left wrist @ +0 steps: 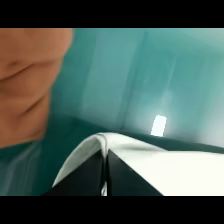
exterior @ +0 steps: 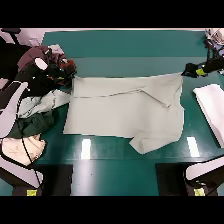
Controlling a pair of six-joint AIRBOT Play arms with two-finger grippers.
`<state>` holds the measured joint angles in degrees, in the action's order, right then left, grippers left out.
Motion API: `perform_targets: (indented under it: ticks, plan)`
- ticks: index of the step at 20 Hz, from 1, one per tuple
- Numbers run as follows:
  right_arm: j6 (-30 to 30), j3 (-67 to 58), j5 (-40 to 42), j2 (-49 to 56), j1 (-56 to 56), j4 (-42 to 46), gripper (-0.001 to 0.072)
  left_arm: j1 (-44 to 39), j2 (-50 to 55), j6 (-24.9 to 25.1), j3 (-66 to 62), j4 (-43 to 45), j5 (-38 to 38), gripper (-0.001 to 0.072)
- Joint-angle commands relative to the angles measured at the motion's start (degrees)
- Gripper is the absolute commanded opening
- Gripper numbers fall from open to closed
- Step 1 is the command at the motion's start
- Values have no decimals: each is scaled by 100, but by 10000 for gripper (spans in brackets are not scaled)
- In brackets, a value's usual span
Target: Fold the shirts.
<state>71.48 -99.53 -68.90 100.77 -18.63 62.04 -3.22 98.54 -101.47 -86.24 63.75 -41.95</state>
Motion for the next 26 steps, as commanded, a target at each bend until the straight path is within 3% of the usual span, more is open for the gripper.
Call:
perform_targets:
  ticks: [1, 3, 4, 5, 6, 7, 10, 13, 18, 22, 26]
  plan:
    - [4, -1027, -385, 730, 177, -92, 20, -138, -2, -422, -4, 72, 577, 20]
    - [2, -1488, -568, 1082, 291, -22, 36, -138, -2, -457, -7, 76, 608, 21]
    - [4, -1746, -680, 1217, 332, 157, 185, -138, -4, -457, -7, 87, 590, 23]
    - [7, -1934, -789, 1263, 354, 420, 317, -138, -4, -459, -7, 118, 586, 111]
    - [15, -2039, -822, 1228, 391, 638, 387, -125, -4, -455, -7, 125, 581, 286]
    - [55, -2031, -782, 1134, 380, 758, 387, -96, -4, -450, -39, 140, 525, 338]
    - [249, -1338, -841, 570, 223, 323, 386, 39, -9, -232, -503, 358, -7, 336]
    - [240, -271, -1025, 168, 81, -271, 386, 125, -66, 304, -1086, 715, -1040, 334]
    - [-162, 748, -1108, 151, 345, -992, 386, 125, -249, 450, -1167, 994, -2868, 333]
    - [-699, 979, -387, 197, 935, -988, 386, 13, -256, 627, -1167, 1005, -3488, 332]
    - [-863, 278, -116, 527, 1316, -938, 386, -293, -256, 745, -1167, 1005, -3650, 332]
